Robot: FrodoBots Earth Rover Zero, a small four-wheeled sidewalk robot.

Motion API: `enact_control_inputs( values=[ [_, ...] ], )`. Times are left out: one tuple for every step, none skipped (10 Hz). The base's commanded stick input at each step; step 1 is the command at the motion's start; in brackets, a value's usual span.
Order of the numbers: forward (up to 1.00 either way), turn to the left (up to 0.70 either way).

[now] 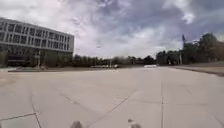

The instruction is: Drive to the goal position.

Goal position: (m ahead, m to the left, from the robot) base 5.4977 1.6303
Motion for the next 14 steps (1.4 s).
enact_control_inputs(
  values=[
    [0.70,-0.26],
    [0.70,-0.13],
    [0.70,0.00],
    [0.70,0.00],
    [0.70,0.00],
    [0.70,0.00],
    [0.70,0.00],
    [0.70,0.00],
    [0.70,0.00],
    [0.70,0.00],
    [0.70,0.00],
    [0.70,0.00],
    [0.70,0.00],
    [0.70,0.00]
  ],
)
